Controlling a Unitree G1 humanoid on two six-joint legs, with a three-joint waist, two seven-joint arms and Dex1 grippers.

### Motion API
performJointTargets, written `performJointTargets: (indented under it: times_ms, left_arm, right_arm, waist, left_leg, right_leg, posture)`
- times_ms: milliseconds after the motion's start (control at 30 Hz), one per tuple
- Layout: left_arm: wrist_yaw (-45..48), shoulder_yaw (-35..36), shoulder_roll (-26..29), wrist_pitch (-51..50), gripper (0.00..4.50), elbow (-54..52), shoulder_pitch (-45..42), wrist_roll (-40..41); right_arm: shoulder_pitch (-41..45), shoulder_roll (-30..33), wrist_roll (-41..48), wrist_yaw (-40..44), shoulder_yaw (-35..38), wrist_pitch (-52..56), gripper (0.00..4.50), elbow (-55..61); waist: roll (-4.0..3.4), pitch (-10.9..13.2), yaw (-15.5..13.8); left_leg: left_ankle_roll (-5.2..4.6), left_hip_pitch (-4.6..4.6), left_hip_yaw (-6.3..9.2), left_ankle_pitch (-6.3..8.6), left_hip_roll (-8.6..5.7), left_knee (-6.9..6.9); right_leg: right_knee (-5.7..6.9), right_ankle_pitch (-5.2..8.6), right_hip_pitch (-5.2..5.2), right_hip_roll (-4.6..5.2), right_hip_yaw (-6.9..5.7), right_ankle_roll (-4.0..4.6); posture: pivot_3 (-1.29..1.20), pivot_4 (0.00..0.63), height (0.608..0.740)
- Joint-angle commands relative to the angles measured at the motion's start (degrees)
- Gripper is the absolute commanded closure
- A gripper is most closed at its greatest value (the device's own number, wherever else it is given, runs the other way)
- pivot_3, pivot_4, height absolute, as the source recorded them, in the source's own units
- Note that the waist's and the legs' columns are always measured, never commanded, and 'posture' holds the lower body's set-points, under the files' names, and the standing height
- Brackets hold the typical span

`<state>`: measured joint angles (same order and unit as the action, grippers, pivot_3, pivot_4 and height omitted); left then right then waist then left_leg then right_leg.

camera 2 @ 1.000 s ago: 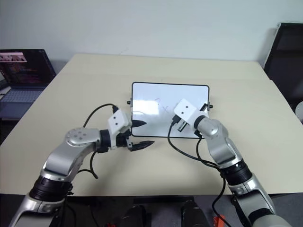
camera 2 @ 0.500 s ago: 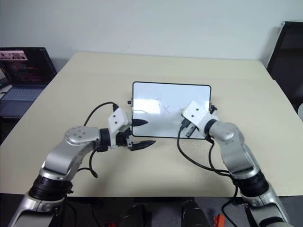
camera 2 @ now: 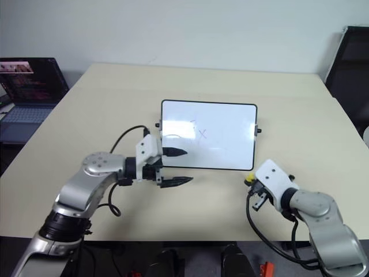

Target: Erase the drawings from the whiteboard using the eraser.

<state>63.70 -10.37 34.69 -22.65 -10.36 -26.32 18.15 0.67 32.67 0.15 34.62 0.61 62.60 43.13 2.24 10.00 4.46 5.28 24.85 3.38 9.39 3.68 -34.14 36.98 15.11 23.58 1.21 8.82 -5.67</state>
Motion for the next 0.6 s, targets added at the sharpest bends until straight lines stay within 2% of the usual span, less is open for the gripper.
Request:
performJointTargets:
  times_ms: [33,67,167,300,533,600]
  left_arm:
    - [3.43,-0.99,-1.14,2.99,0.00,-1.36,-2.34,2.17]
    - [3.90,-1.18,-1.48,3.09,0.00,-1.33,-2.61,2.37]
    - [5.32,-1.90,-2.04,4.18,0.00,-1.23,-3.17,2.47]
    - [6.18,-2.18,-2.14,4.63,0.00,-0.73,-3.53,2.03]
    - [5.94,-2.57,-2.52,4.48,0.00,-0.33,-4.36,1.89]
    - [5.89,-2.69,-2.61,4.45,0.00,-0.22,-4.54,1.90]
  right_arm:
    - [-0.14,-0.63,0.21,-3.11,3.22,-3.76,4.50,-2.85]
    - [-0.22,-0.79,0.61,-3.41,3.48,-4.28,4.50,-3.49]
    - [-0.25,-1.87,3.19,-3.31,5.31,-3.66,3.86,-3.00]
    - [1.95,-3.98,9.11,-2.27,10.32,2.40,2.48,1.98]
    - [2.44,-2.14,13.14,-2.97,15.11,9.14,0.03,4.27]
    - [2.20,-1.92,14.11,-3.21,14.63,9.98,0.03,3.86]
  waist:
    - [-0.01,0.00,0.01]
    - [-0.01,0.00,0.05]
    - [-0.01,0.00,0.20]
    - [-0.02,0.01,0.16]
    - [-0.02,0.01,0.12]
    - [-0.02,0.01,0.12]
  left_leg:
    - [0.00,0.00,-0.02,0.00,-0.01,-0.02]
    - [0.00,-0.01,-0.02,0.00,0.00,-0.03]
    - [-0.01,-0.05,0.00,0.00,0.03,0.02]
    - [-0.01,-0.04,0.01,0.00,0.03,0.05]
    - [-0.01,-0.05,0.04,0.00,0.02,0.04]
    - [-0.01,-0.05,0.04,0.00,0.03,0.04]
  right_leg:
    - [0.01,-0.01,0.00,0.01,0.02,0.00]
    - [0.03,-0.01,-0.01,0.01,0.02,0.00]
    - [0.07,-0.01,-0.01,-0.04,0.00,0.00]
    - [0.05,-0.01,-0.02,-0.04,0.00,-0.01]
    - [0.05,-0.01,-0.06,-0.04,-0.01,-0.01]
    - [0.04,-0.01,-0.06,-0.04,-0.01,-0.01]
  posture:
    - [0.00,0.150,0.740]
    - [0.00,0.150,0.740]
    - [0.00,0.150,0.740]
    - [0.00,0.150,0.740]
    - [0.00,0.150,0.740]
    - [0.00,0.150,0.740]
